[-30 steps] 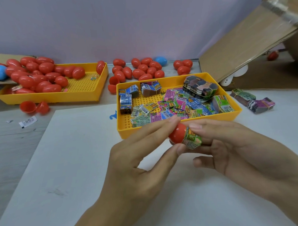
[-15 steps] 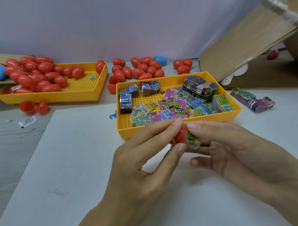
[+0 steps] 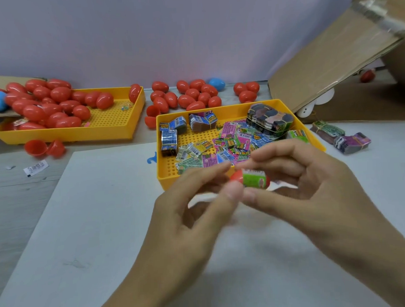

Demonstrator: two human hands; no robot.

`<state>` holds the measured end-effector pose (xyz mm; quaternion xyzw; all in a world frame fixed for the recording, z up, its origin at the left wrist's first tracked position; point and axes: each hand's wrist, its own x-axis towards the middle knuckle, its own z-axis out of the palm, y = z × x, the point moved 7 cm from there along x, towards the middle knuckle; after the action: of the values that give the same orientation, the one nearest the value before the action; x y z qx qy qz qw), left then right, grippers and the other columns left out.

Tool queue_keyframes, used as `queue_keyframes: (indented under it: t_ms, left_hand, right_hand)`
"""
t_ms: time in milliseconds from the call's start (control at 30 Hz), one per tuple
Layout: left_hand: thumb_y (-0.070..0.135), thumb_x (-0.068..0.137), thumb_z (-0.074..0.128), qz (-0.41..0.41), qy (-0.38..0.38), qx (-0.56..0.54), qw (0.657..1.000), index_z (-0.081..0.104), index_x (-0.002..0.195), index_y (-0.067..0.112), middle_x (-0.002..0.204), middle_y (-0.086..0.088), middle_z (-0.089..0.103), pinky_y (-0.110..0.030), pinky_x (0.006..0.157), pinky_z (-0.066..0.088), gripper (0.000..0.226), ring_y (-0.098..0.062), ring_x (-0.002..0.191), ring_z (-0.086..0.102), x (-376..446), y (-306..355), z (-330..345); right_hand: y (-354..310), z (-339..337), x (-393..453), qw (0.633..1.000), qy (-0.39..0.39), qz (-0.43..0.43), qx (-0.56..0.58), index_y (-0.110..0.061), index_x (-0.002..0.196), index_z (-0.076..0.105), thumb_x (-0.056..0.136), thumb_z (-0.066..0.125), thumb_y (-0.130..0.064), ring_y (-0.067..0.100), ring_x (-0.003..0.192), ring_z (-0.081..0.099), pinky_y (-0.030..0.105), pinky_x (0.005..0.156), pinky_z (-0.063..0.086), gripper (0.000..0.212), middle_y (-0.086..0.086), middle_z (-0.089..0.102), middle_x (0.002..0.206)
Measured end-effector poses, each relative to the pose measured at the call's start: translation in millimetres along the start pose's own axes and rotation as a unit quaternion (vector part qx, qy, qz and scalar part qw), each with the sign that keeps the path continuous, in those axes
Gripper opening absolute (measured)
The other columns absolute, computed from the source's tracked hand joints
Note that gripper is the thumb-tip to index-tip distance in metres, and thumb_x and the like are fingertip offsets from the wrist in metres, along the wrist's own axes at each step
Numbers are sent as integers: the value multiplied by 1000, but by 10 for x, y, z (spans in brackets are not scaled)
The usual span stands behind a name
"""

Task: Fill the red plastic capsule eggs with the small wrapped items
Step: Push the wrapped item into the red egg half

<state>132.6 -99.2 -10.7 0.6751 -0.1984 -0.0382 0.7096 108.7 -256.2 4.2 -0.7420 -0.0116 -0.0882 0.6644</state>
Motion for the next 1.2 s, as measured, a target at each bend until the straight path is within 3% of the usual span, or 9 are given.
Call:
queue_keyframes:
  t_ms: [167,267,433,567,733,833,1033,1133,1200]
  left_hand:
    - [41,73,73,-70,15,-67,995,78,92,18,86,-12,76,-35,65,61,30,-27,74,74,25,-106,-22]
    - [23,67,87,-18,47,-50,997,76,99,21,93,-7,77,-26,73,59,34,-23,88,75,48,-44,-104]
    - [-1,69,81,62,-4,-29,998,67,116,23,105,-3,71,-23,85,56,54,-21,102,70,24,63,-27]
    - [17,70,71,32,-7,-56,998,65,123,32,113,-2,67,-27,86,55,54,-23,110,66,23,-13,-36]
    - [40,79,68,-24,6,-50,998,75,100,21,94,-6,76,-38,75,59,29,-25,89,74,45,-74,-43]
    - [31,76,74,0,33,-70,997,76,98,21,96,-8,76,-36,79,59,24,-27,93,74,63,-31,-105]
    - [3,75,80,65,18,-77,995,65,114,23,108,-6,71,-25,85,55,46,-22,105,69,46,85,-103]
    - [-3,78,75,83,-4,-63,995,58,125,28,124,-1,66,-28,94,53,59,-25,118,65,28,118,-34]
    - [-1,79,73,78,-11,-63,995,53,131,35,137,7,60,-26,99,51,67,-19,125,61,32,67,-7]
  right_hand:
    - [-183,155,-147,973,-27,-176,-144,-31,117,53,74,81,-12,6,112,65,22,78,56,55,-17,69,116]
    - [-108,76,-66,993,-20,-95,-70,-38,117,59,73,80,-33,8,116,63,25,77,58,49,-15,66,124]
    - [96,190,-5,987,-105,103,60,-19,89,77,78,70,-51,20,74,73,26,48,53,34,6,75,82]
    - [-21,90,-8,999,-34,-16,-29,-26,95,75,71,81,-29,15,78,72,27,55,56,25,-1,76,85]
    - [-148,153,-105,972,-16,-159,-173,-33,103,67,76,77,-17,14,102,66,20,65,53,33,-13,70,103]
    - [-91,134,-74,986,-31,-116,-116,-35,107,66,73,78,-14,16,105,65,25,66,55,41,-9,70,110]
    - [108,144,8,989,-67,75,104,-17,95,77,75,70,-33,21,73,70,25,48,49,27,9,74,84]
    - [59,183,-7,992,-65,52,96,-17,95,78,75,74,-28,22,74,72,26,49,52,23,10,75,83]
    - [-99,3,-28,997,33,-62,-19,-25,99,77,72,82,-28,21,81,73,27,55,56,28,4,76,90]
